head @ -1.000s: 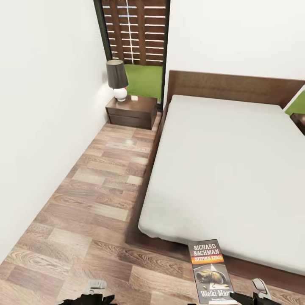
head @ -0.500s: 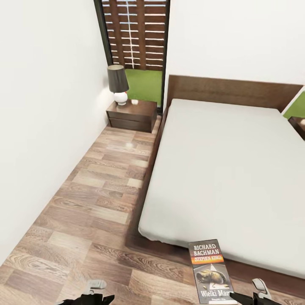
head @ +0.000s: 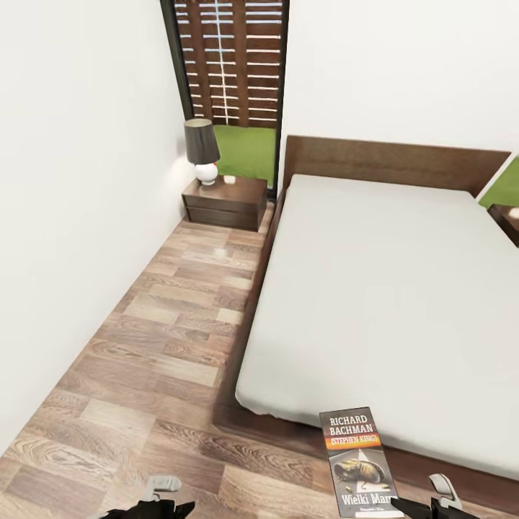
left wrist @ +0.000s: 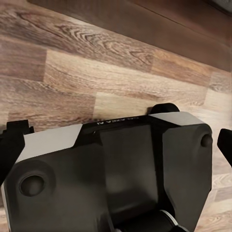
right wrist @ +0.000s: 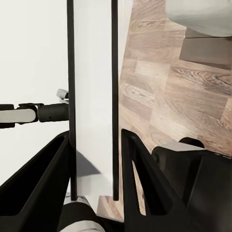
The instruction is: In the bedroom, move the book from the bed onto either nightstand, and place the two sandals side by side next to the bed.
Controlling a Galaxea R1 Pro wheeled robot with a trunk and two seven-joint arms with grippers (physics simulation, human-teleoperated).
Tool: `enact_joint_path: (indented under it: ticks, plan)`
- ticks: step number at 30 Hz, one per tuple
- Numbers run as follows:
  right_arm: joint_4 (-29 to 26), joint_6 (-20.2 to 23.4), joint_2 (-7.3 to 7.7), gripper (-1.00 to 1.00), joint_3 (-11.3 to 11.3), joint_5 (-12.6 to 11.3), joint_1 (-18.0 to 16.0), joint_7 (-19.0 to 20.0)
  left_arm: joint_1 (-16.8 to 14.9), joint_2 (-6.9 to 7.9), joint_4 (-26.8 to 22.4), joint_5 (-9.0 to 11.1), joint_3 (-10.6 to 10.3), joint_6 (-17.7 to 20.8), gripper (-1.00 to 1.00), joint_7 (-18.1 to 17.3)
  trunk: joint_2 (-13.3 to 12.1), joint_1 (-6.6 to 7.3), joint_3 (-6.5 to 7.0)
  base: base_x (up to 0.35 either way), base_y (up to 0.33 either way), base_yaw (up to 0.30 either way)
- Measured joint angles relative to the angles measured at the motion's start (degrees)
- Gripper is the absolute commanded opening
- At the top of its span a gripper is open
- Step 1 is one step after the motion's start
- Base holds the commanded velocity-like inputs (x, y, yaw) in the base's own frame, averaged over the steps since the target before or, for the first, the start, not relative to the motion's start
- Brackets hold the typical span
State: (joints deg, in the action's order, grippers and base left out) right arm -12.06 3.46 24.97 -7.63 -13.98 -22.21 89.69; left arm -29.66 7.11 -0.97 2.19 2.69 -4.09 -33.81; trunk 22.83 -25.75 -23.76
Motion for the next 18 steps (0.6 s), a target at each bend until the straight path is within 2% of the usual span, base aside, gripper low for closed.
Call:
enact_joint_path:
  ticks: [18]
  plan:
    - [0.0, 0.0, -0.01, -1.0, 0.0, 0.0, 0.0, 0.0, 0.0, 0.0, 0.0, 0.03, 0.0, 0.0, 1.0, 0.05, 0.0, 0.0, 1.68, 0.0, 0.0, 0.0]
